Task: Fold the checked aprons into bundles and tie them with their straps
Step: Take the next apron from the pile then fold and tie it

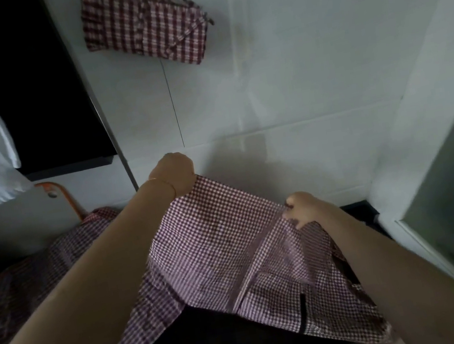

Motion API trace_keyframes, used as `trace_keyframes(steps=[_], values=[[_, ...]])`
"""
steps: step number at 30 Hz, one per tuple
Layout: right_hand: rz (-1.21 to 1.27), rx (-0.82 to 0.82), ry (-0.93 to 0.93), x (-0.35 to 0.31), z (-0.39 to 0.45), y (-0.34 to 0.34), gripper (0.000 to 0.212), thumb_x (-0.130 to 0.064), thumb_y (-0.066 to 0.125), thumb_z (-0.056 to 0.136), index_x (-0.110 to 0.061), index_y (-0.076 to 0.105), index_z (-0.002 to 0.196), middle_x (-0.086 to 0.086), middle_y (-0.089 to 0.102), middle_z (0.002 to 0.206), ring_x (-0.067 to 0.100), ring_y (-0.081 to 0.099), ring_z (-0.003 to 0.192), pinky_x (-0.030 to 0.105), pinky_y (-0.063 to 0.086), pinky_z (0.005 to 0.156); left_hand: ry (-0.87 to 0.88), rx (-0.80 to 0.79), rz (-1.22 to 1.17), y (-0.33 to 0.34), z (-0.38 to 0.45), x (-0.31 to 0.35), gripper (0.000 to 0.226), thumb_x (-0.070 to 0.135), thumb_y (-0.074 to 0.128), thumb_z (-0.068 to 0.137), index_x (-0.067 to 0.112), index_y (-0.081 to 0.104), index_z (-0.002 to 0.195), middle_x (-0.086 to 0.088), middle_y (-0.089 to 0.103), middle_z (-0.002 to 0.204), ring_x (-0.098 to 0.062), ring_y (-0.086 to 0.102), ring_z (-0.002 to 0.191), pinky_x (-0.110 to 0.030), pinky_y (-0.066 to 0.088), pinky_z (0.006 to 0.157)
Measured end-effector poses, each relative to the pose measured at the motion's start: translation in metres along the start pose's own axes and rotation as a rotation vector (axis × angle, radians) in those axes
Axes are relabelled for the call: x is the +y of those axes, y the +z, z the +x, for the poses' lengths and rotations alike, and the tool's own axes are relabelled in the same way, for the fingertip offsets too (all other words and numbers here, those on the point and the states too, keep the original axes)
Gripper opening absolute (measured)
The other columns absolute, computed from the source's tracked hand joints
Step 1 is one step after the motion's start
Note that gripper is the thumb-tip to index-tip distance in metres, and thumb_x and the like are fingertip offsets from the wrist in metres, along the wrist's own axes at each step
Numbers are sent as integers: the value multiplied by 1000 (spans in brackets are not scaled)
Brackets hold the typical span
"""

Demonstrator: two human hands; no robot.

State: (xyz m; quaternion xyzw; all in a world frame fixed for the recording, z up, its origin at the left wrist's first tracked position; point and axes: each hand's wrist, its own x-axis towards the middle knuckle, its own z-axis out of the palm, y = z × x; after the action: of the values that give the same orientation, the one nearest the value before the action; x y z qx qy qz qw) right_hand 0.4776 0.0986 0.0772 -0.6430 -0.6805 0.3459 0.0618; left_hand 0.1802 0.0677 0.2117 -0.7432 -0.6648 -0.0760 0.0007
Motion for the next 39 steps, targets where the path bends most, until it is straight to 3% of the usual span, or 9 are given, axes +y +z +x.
trace_keyframes(steps=[4,7,12,17,19,23,29,35,39], values=[[194,211,-123,-4,7,-42,35,-27,59,99,2,55,119,18,57,123,35,65,103,37,61,64,-186,52,36,4,8,1,19,3,49,92,-4,66,97,-12,56,83,-27,56,83,-36,49,72],[77,25,-68,-2,10,-73,61,-21,73,89,1,47,139,14,51,135,29,67,100,26,59,56,-262,50,75,17,12,11,20,-1,47,92,-5,64,103,-18,63,101,-34,62,97,-38,49,76],[-300,-164,133,11,13,-94,36,-8,69,90,12,60,118,19,65,106,29,72,78,43,61,77,-372,18,-5,47,9,24,25,-4,42,93,-1,52,115,-21,60,111,-37,58,105,-43,48,79],[320,338,-78,6,7,-107,35,-27,62,97,2,62,116,17,64,108,26,65,80,23,55,54,-434,135,-98,59,-3,16,22,0,38,93,-1,51,110,-24,60,105,-39,53,105,-45,46,80],[462,223,-91,-4,-6,-117,37,-27,72,91,-2,59,116,11,62,108,24,66,86,29,59,55,-428,154,-60,57,-8,9,24,3,36,95,-1,55,109,-23,61,106,-37,50,108,-46,46,83],[25,-138,82,-15,-28,-128,24,-3,76,84,5,64,103,12,64,97,31,68,89,33,61,68,-437,30,-4,52,-23,-6,30,6,37,97,-1,59,115,-22,62,115,-36,53,112,-45,49,89],[-143,700,-85,-44,-40,-118,29,-23,56,97,4,65,98,23,66,105,34,63,97,33,45,77,-465,199,-171,30,-43,-17,26,4,42,95,-3,61,111,-24,64,113,-38,61,104,-42,51,83],[-178,753,-118,-60,-71,-117,23,-20,59,95,2,63,100,19,65,104,34,61,99,34,44,78,-365,405,-261,13,-56,-34,30,8,35,98,2,57,118,-26,61,109,-41,53,102,-49,44,80],[-359,853,-213,-59,-88,-102,22,-3,46,95,6,65,102,26,59,103,39,60,97,40,48,78,-256,267,-118,12,-72,-37,35,15,32,103,6,56,127,-21,59,120,-39,51,110,-44,41,91]])
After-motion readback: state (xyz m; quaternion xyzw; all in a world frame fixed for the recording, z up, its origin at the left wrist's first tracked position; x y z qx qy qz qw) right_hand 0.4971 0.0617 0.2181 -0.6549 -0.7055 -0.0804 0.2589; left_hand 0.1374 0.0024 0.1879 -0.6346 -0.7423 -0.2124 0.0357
